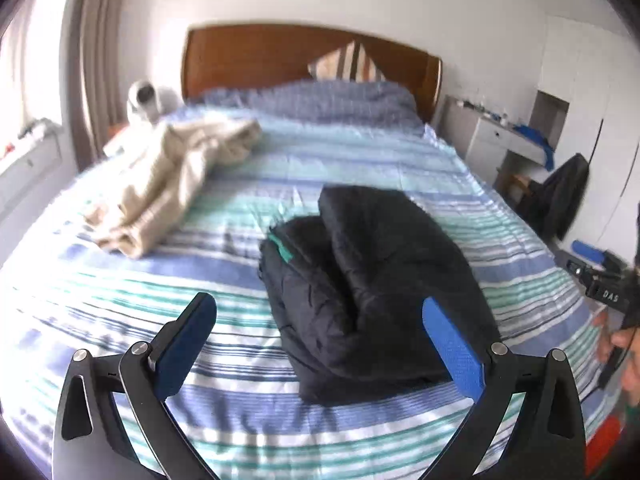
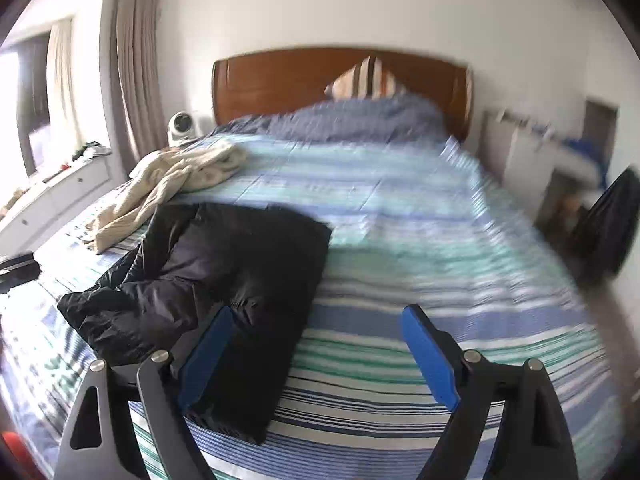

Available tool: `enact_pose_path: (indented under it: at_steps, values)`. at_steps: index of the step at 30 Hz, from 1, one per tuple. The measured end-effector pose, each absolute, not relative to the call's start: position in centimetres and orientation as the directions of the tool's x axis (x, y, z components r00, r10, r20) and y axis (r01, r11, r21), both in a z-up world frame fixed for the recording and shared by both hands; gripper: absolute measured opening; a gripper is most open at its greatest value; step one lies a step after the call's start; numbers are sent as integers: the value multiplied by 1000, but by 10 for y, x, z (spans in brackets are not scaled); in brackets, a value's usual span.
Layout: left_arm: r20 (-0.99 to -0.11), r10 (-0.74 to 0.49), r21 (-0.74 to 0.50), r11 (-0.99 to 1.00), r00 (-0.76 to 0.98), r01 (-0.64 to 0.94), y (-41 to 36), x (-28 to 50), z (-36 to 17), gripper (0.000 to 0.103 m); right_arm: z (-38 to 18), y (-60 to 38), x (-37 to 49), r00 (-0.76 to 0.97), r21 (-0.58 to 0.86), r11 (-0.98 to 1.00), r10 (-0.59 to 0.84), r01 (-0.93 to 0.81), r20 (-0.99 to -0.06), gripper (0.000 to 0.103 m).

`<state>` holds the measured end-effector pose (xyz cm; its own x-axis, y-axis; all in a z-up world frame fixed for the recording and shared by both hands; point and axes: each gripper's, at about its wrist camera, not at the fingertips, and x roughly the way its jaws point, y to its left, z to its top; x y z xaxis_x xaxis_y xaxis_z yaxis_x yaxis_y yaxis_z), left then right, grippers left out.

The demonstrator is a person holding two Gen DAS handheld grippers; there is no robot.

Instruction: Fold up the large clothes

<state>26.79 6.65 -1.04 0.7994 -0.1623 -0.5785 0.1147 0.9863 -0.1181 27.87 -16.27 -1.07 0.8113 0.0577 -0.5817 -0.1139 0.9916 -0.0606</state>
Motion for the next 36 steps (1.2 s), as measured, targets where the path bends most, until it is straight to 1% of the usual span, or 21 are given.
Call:
enact_pose_path:
  at_steps: [4, 8, 11, 12, 14, 15, 17, 20, 23, 24, 27, 31, 36]
  values:
    - [-563, -88, -25, 996, 822, 90, 70, 247, -3, 103, 5, -158, 261, 834, -142, 987, -13, -79, -551, 88]
    - [-544, -14, 42, 998, 839, 44, 52, 232, -5, 103, 19, -156, 235, 863, -186, 981, -47, -55, -503, 88]
    - [-518, -15, 15, 1000, 855, 27, 44, 215, 2, 103, 32, -158, 212, 885, -174, 984, -53, -32, -462, 88]
    - [-504, -12, -1, 1000, 863, 13, 41, 209, 5, 103, 31, -157, 208, 882, -174, 985, -68, -16, -467, 88]
    - [-494, 24, -23, 999, 869, -41, 37, 199, 9, 103, 28, -154, 206, 833, -171, 985, -76, -23, -549, 88]
    - [-497, 45, -32, 997, 867, -70, 35, 195, 10, 103, 26, -151, 205, 812, -159, 986, -50, -53, -582, 88]
    - [-516, 74, -12, 995, 853, -94, 28, 188, 13, 103, 24, -148, 199, 793, -148, 987, -41, -62, -608, 88]
    - [-553, 108, 48, 994, 826, -98, 16, 180, 13, 103, 26, -141, 184, 793, -126, 990, -33, -56, -609, 88]
    - [-630, 65, 19, 998, 774, -68, 15, 176, 12, 103, 30, -137, 165, 794, -100, 994, -25, -45, -607, 88]
    - [-639, 57, 7, 998, 767, -69, 17, 172, 12, 103, 32, -138, 159, 795, -86, 995, -16, -45, -607, 88]
    - [-630, 62, -5, 996, 774, -84, 22, 159, 14, 103, 33, -139, 142, 787, -59, 997, 2, -49, -617, 88]
    - [-619, 94, 16, 994, 780, -108, 18, 148, 14, 103, 34, -137, 130, 780, -60, 997, 3, -53, -626, 88]
    - [-609, 74, 16, 997, 790, -81, 9, 144, 15, 103, 42, -132, 120, 803, -106, 993, -19, -55, -596, 88]
